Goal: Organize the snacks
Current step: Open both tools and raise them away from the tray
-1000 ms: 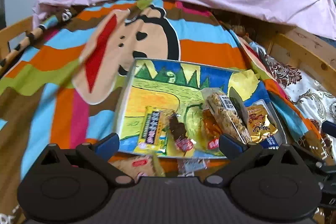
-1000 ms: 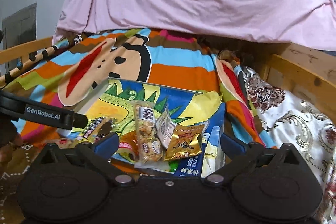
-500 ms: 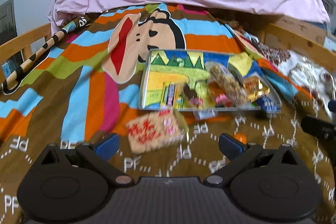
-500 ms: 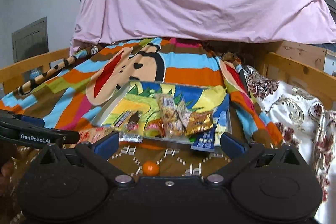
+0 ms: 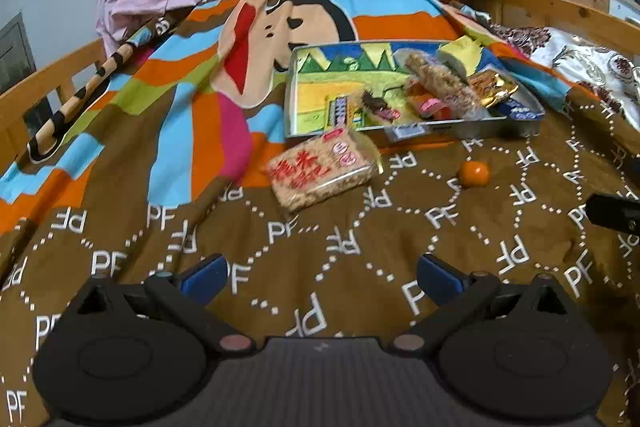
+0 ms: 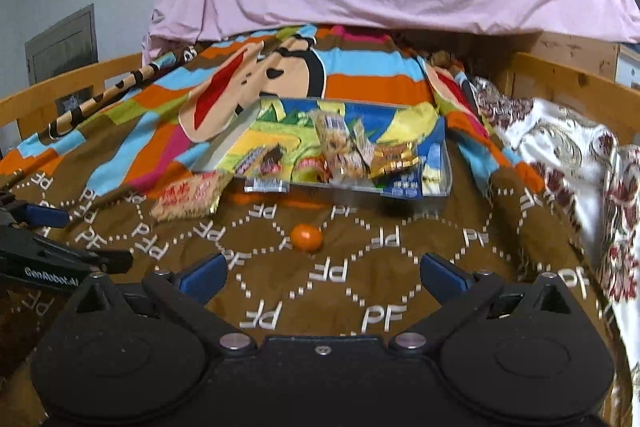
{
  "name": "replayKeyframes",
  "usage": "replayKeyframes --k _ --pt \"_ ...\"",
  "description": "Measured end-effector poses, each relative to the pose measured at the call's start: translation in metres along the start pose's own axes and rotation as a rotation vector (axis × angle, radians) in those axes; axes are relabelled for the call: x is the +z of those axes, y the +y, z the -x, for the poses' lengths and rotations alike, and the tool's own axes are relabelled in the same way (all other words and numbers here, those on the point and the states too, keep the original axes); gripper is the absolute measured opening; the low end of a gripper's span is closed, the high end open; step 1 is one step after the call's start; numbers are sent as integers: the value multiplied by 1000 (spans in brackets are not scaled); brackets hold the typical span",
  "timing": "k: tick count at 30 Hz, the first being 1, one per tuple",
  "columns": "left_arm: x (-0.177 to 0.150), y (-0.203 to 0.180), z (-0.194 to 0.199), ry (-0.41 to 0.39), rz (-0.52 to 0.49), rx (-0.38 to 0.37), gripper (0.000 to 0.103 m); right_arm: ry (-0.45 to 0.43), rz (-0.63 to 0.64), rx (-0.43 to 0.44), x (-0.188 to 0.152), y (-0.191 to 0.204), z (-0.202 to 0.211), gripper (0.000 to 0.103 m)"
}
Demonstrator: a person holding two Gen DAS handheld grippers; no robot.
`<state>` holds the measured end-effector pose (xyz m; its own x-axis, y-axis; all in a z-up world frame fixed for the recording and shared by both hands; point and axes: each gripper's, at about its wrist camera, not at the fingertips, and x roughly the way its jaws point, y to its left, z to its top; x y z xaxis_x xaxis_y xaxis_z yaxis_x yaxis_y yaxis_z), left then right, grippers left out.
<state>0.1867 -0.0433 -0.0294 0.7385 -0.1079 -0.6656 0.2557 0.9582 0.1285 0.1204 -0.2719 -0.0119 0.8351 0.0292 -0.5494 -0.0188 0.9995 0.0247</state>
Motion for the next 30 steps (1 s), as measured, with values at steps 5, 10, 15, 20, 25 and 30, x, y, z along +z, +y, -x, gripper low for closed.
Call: replayKeyframes --k 5,10,15,20,25,30 --pt "-3 2 -2 14 -7 23 103 36 -7 -9 -10 1 -3 102" --pt "-4 3 -3 25 -8 28 103 56 0 -13 -13 4 -5 102" --pt "-7 5 -7 42 -10 45 103 70 5 -10 -13 7 -9 102" --pt "-9 10 -14 63 1 59 103 85 16 -8 -12 11 -14 102" --pt "-8 15 -19 71 15 59 103 97 19 -8 -11 12 -20 102" --pt "-6 20 -24 63 18 76 103 103 22 -11 -10 11 -24 102"
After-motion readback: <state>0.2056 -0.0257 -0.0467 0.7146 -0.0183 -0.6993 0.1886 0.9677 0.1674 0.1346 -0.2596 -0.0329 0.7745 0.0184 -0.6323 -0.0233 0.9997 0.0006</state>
